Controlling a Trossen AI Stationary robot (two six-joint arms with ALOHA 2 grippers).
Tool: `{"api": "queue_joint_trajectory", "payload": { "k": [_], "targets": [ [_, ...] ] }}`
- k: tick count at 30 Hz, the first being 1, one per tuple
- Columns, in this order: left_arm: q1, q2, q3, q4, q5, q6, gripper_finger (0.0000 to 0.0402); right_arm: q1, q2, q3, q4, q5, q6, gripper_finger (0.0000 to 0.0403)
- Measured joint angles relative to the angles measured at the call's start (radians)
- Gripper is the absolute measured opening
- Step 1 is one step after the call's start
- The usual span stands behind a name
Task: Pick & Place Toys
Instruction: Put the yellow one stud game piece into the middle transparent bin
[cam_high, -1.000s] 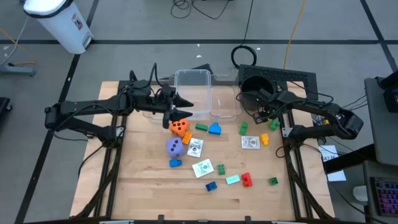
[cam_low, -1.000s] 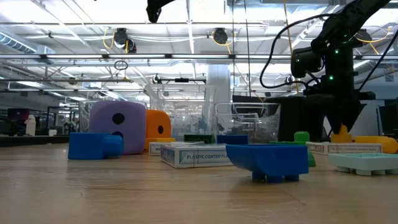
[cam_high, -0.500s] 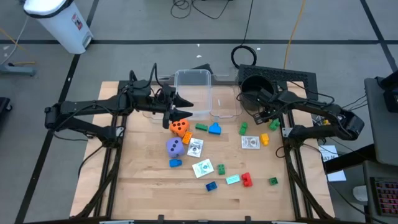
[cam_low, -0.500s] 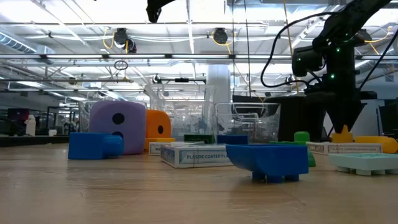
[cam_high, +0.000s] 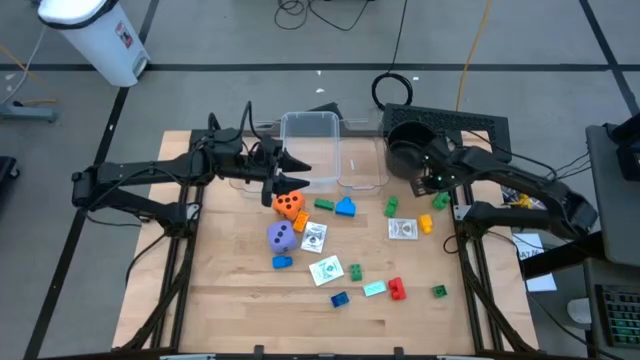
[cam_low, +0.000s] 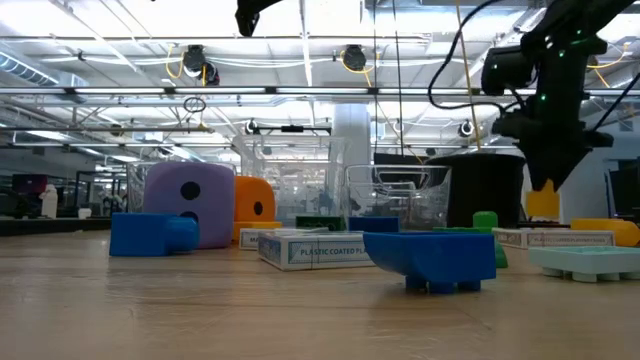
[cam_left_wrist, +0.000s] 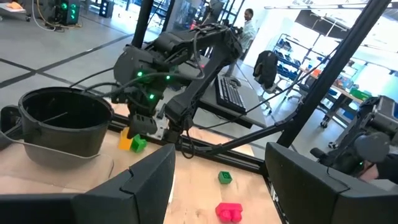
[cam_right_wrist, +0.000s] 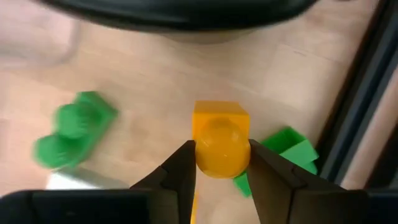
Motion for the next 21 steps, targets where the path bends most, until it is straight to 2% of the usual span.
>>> {"api": "queue_joint_trajectory", "payload": {
  "k": [4,12,16,21],
  "targets": [
    [0.000,0.000,0.000,0.016,-0.002,0.002,0.0257,0.000,-0.045,0.029,0.038,-0.065,-0.004,0.0108],
    [0.000,0.000,0.000,0.017,-0.018,0.010,0.0257,0.024,-0.144,0.052,0.227,-0.162,0.076,0.0108],
    [0.000,0.000,0.000,0.017,-0.018,0.010,0.0257,0.070,-0.188,0.052,0.442,-0.254,0.103,0.0108],
    [0.000,0.000,0.000,0.017,-0.018,0.024,0.0257,0.140,-0.213,0.052,0.765,-0.259,0.207,0.0112]
  ]
}}
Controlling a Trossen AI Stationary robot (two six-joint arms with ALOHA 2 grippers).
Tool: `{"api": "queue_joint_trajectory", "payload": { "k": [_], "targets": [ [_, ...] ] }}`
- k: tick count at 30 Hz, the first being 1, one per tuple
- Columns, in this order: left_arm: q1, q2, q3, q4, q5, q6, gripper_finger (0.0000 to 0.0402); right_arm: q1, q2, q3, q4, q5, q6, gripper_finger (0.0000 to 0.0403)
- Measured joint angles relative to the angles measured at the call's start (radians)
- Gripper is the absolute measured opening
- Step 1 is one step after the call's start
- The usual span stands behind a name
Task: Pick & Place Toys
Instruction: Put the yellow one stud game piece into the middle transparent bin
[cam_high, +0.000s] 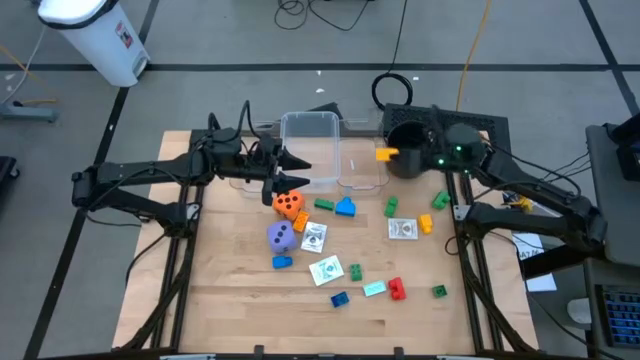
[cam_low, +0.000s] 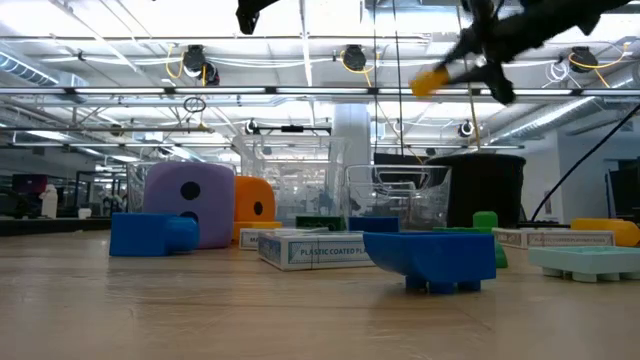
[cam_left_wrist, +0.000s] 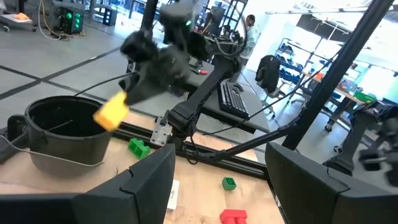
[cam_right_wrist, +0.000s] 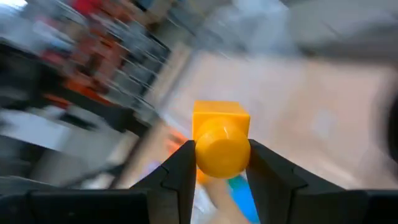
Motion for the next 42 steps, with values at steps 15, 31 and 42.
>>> {"api": "queue_joint_trajectory", "payload": {
  "k": [15,31,42],
  "targets": [
    [0.037,0.000,0.000,0.000,0.002,0.012,0.0257,0.241,0.260,0.384,0.010,0.133,-0.245,0.0108],
    [0.025,0.000,0.041,-0.126,0.022,0.037,0.0257,0.365,0.699,0.902,-0.386,0.053,-0.573,0.0108],
    [-0.001,0.112,0.432,-0.702,-0.036,0.244,0.0257,0.431,0.749,0.902,-0.376,0.049,-0.613,0.0108]
  ]
}}
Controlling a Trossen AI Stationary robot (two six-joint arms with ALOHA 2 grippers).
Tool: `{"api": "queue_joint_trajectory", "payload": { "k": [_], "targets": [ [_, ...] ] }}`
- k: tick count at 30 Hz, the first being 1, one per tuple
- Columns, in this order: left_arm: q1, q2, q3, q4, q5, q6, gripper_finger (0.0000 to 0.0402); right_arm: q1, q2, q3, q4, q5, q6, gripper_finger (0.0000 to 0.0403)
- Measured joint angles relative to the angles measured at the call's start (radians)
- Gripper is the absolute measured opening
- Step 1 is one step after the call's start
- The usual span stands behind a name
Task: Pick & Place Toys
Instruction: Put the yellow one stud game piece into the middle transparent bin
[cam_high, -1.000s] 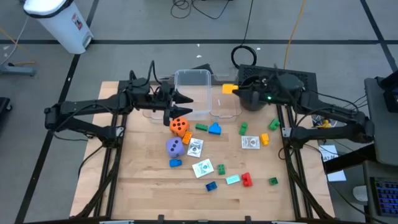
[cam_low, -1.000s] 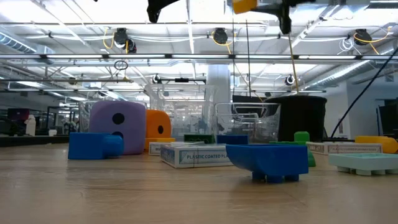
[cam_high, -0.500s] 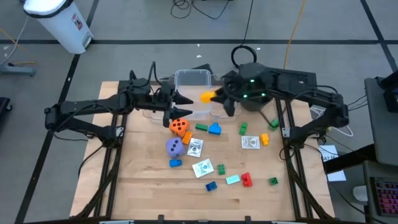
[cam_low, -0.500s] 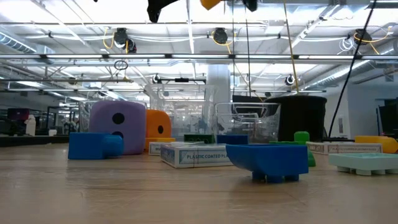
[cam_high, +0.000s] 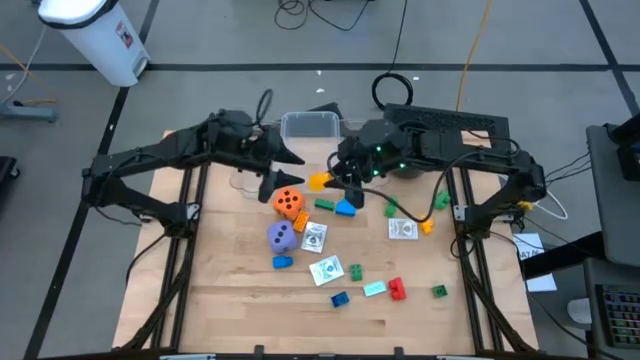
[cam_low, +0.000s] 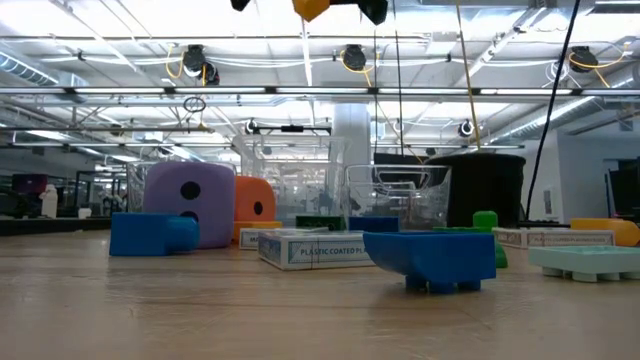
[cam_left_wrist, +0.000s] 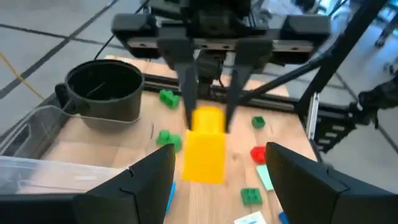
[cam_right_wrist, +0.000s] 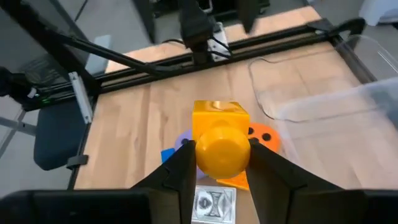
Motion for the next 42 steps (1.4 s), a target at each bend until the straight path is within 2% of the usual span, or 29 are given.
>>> {"api": "queue_joint_trajectory", "payload": {
  "k": [5,11,23,30,42],
  "targets": [
    [0.000,0.107,0.081,-0.078,0.059,0.013,0.0257,0.014,-0.001,0.000,0.009,0.011,0.006,0.0109],
    [0.000,0.164,0.121,-0.067,0.105,0.019,0.0257,0.026,-0.008,0.000,-0.038,0.055,0.009,0.0108],
    [0.004,0.168,0.122,-0.070,0.100,0.026,0.0257,0.023,-0.007,0.000,-0.054,0.055,0.002,0.0107],
    [0.007,0.168,0.122,-0.077,0.029,0.055,0.0257,0.019,-0.007,0.000,-0.052,0.055,0.004,0.0109],
    [0.029,0.174,0.121,-0.078,0.041,0.065,0.0257,0.030,-0.007,0.000,-0.003,0.056,-0.020,0.0107]
  ]
}}
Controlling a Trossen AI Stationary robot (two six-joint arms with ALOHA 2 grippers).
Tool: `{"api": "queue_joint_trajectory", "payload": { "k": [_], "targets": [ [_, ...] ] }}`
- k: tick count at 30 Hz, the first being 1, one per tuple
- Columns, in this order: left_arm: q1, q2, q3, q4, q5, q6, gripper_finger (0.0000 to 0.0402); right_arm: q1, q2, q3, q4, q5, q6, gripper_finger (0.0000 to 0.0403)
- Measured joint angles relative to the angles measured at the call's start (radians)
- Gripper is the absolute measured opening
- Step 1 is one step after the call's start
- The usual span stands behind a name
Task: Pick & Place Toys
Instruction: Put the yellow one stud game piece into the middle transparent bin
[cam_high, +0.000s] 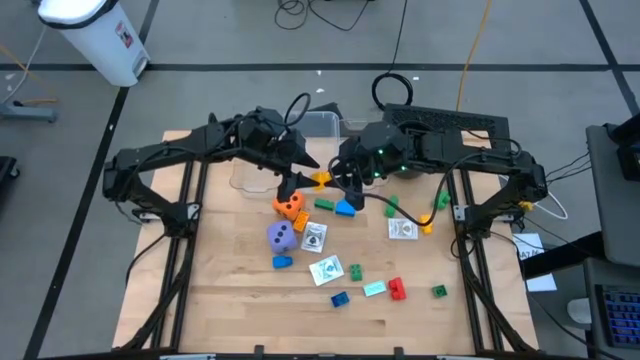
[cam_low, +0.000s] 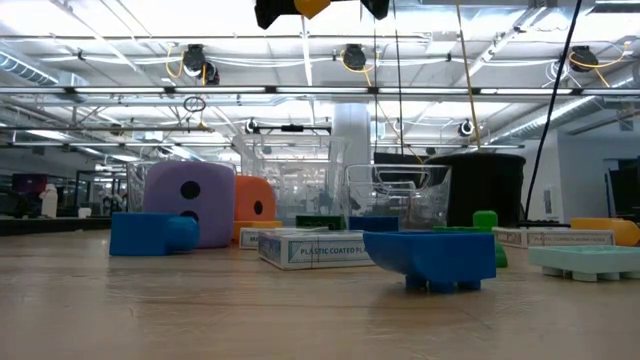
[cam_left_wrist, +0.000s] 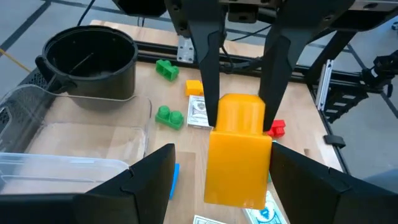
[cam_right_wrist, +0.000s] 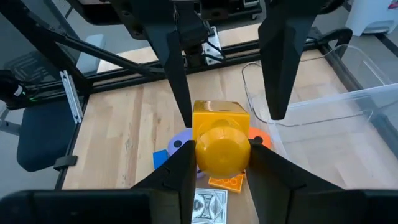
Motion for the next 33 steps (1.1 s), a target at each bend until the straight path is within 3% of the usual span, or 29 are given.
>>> {"api": "queue_joint_trajectory", "payload": {
  "k": [6,25,29,33],
  "targets": [
    [0.013,0.000,0.000,-0.004,0.054,-0.009,0.0257,0.002,0.000,0.000,0.018,-0.002,-0.005,0.0110],
    [0.013,0.000,0.000,-0.006,0.077,-0.018,0.0256,0.002,0.000,0.000,0.069,-0.005,-0.019,0.0108],
    [0.013,0.000,0.000,-0.006,0.079,-0.020,0.0233,0.002,0.000,0.000,0.067,-0.004,-0.019,0.0111],
    [0.012,0.000,0.000,-0.004,0.083,-0.019,0.0181,0.002,0.000,0.000,0.065,0.000,-0.019,0.0108]
  ]
}}
